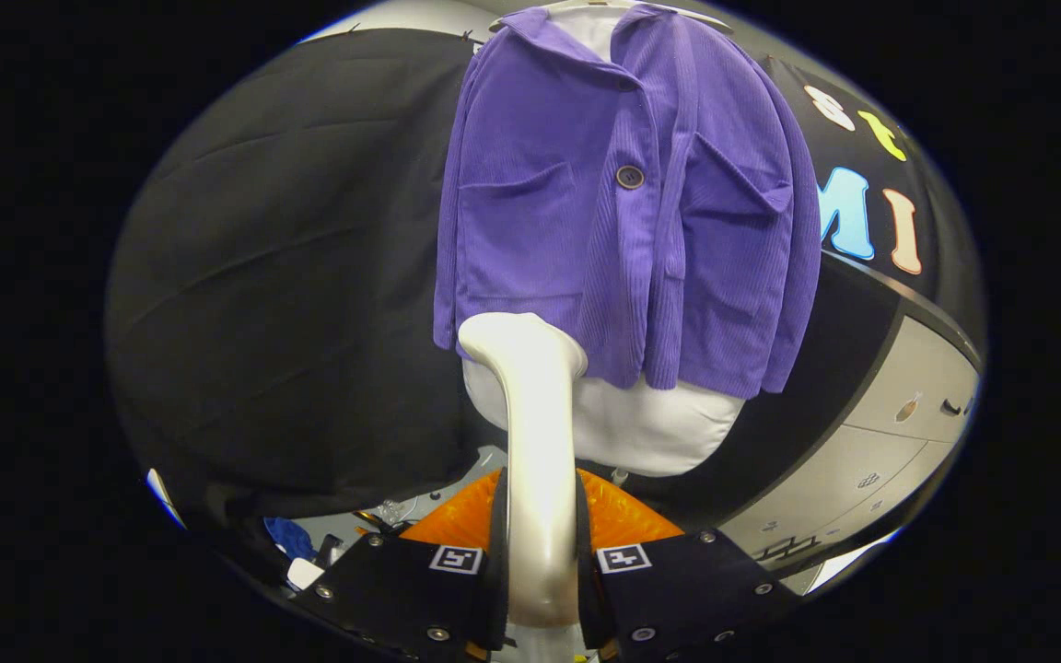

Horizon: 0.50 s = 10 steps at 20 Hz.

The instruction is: Iron the clothes twice with a garment steamer, once on the left side and once on the right side.

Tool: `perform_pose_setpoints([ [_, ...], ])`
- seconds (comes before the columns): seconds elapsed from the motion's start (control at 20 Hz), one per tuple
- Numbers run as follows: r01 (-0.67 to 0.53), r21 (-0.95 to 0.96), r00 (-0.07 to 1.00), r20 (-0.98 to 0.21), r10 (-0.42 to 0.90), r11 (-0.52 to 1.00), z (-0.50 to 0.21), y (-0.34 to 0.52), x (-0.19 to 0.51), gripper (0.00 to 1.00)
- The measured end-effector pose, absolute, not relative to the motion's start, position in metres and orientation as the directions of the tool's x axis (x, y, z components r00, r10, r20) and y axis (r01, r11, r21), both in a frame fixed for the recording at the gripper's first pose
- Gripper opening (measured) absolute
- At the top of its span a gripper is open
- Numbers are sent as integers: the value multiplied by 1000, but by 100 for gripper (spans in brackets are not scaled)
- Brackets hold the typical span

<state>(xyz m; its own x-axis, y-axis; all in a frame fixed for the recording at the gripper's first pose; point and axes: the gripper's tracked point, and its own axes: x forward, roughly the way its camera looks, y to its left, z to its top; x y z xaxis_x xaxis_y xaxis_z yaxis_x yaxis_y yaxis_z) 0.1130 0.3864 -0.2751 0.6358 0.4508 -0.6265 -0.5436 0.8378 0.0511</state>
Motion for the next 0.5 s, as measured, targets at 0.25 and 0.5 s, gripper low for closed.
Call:
perform_pose_setpoints([
  [0.25, -524, 85, 652, -601, 463, 848, -261, 369, 99, 31],
  [0.5, -495, 128, 702, -524, 482, 859, -209, 334, 92, 31],
])
